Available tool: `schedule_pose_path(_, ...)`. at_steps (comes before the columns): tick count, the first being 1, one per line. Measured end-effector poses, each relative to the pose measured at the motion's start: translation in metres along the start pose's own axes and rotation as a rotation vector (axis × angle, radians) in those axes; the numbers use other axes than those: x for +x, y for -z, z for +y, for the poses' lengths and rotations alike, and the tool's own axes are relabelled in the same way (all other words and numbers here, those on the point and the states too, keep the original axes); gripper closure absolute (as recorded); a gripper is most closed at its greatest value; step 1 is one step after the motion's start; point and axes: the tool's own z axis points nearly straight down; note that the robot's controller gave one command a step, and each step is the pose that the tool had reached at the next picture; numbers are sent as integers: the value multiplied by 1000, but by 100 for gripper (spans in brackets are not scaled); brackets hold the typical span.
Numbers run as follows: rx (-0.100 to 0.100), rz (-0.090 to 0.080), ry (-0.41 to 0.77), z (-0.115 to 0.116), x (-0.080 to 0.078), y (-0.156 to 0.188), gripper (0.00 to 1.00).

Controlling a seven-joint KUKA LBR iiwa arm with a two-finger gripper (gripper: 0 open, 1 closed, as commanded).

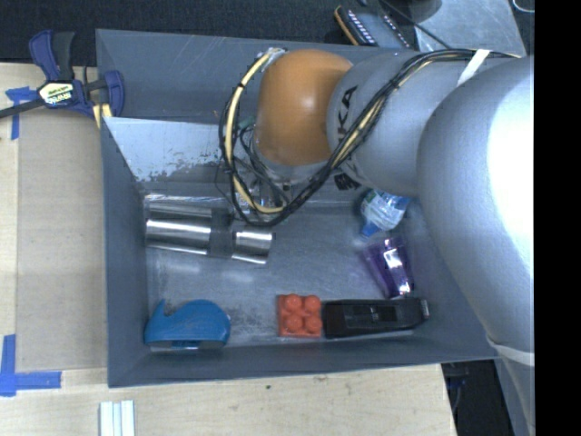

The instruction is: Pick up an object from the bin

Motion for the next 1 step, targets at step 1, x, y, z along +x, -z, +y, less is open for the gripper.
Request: schedule_pose_path(1, 0, 0, 0, 0, 0, 0, 100)
